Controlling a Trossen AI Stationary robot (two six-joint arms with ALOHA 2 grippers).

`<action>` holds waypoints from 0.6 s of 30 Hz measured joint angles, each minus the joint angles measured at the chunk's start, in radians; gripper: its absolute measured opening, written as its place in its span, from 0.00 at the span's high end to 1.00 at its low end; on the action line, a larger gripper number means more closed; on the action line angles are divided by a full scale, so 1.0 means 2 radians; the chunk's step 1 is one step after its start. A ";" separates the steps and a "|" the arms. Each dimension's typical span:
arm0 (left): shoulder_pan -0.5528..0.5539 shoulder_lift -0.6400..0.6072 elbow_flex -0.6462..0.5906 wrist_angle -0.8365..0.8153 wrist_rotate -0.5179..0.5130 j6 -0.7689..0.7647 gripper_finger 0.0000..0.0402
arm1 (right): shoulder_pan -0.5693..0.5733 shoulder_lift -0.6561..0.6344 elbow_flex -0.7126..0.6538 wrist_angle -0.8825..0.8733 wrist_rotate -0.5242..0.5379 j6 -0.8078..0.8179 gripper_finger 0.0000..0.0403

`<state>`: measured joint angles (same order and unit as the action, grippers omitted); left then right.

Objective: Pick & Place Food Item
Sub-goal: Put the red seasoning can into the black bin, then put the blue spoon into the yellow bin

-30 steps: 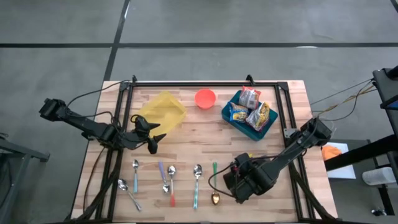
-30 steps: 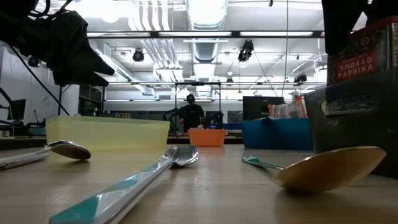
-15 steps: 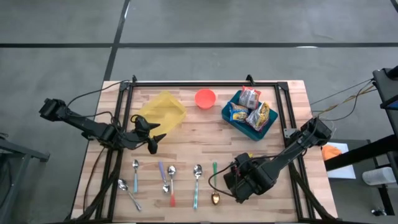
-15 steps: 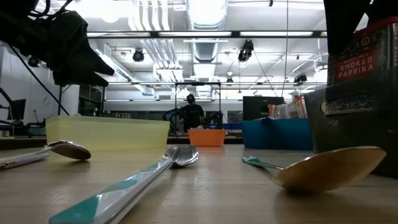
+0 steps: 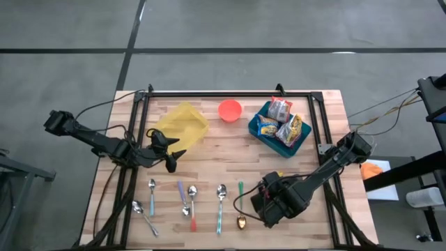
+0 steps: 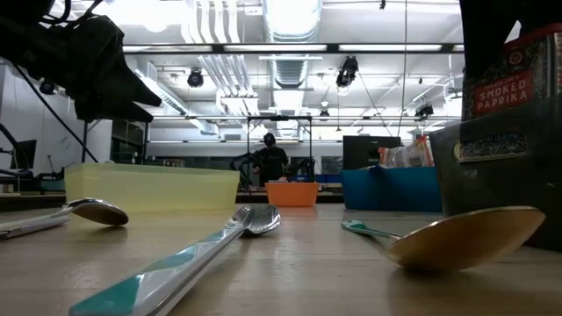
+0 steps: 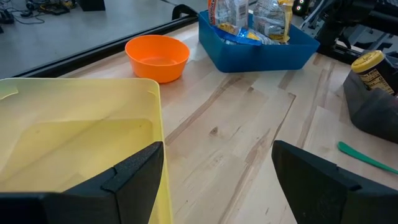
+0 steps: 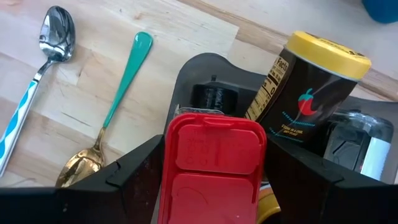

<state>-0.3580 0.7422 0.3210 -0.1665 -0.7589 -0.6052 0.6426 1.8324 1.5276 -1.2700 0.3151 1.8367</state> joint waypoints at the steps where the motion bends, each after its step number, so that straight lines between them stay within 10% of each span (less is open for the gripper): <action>1: 0.000 0.000 0.000 0.000 0.000 0.000 0.25 | 0.000 0.000 0.000 0.001 0.001 -0.001 0.35; 18: 0.000 0.000 0.000 0.000 0.000 0.000 0.25 | 0.000 0.000 0.000 0.001 0.014 -0.021 0.29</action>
<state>-0.3577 0.7422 0.3210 -0.1672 -0.7589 -0.6048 0.6430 1.8328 1.5276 -1.2673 0.3425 1.7943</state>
